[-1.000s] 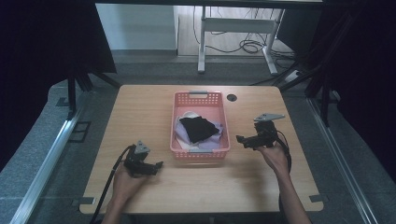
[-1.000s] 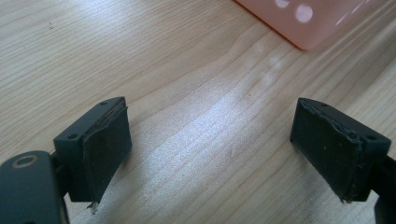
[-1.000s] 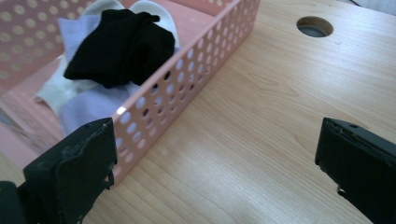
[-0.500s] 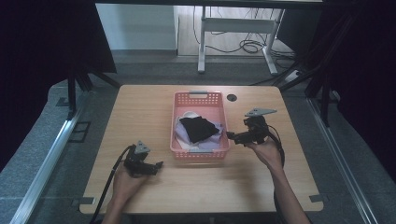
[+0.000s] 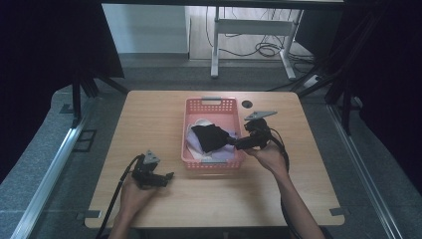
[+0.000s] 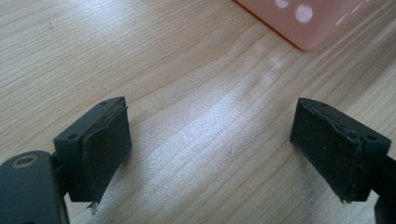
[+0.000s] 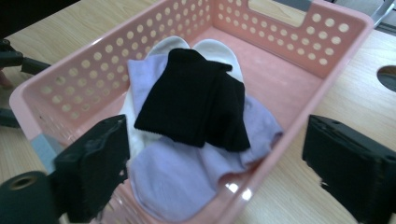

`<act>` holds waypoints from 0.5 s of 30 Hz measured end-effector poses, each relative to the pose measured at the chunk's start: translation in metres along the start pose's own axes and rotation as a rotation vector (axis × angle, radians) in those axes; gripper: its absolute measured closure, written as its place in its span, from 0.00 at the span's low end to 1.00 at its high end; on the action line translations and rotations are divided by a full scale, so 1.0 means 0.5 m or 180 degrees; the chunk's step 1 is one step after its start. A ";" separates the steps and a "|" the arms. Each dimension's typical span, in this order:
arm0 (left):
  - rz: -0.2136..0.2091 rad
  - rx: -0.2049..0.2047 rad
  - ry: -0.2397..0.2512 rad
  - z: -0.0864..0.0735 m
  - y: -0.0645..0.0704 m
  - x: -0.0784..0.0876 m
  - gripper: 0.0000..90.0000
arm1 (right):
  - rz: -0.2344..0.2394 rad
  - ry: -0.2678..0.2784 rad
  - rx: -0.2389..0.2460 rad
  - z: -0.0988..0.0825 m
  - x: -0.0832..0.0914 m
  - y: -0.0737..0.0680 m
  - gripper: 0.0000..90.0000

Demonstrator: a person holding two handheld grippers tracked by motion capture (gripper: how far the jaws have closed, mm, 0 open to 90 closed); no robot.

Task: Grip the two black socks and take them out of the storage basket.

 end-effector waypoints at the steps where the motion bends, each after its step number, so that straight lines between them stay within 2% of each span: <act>1: -0.0004 0.0000 -0.0010 0.000 0.000 0.000 0.13 | 0.0031 -0.0016 -0.0023 0.004 -0.009 -0.006 0.17; 8: -0.0004 0.0001 -0.0009 0.000 0.000 0.000 0.13 | 0.0086 -0.0065 0.0071 0.017 -0.036 -0.033 0.29; 9: -0.0004 0.0001 -0.0008 0.000 0.000 0.000 0.13 | 0.0107 -0.0096 0.0088 0.022 -0.047 -0.039 0.33; 15: -0.0005 0.0001 -0.0007 0.000 0.000 0.000 0.13 | 0.0128 -0.0145 0.0062 0.032 -0.084 -0.050 0.43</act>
Point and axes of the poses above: each handheld gripper's, and its own axes: x roughly backward along the jaws, z roughly out of its top, y roughly to its right, the point moved 8 cm from there along -x, roughly forward along the jaws, and after that the axes turned 15 degrees about -x, right-handed, at the moved point
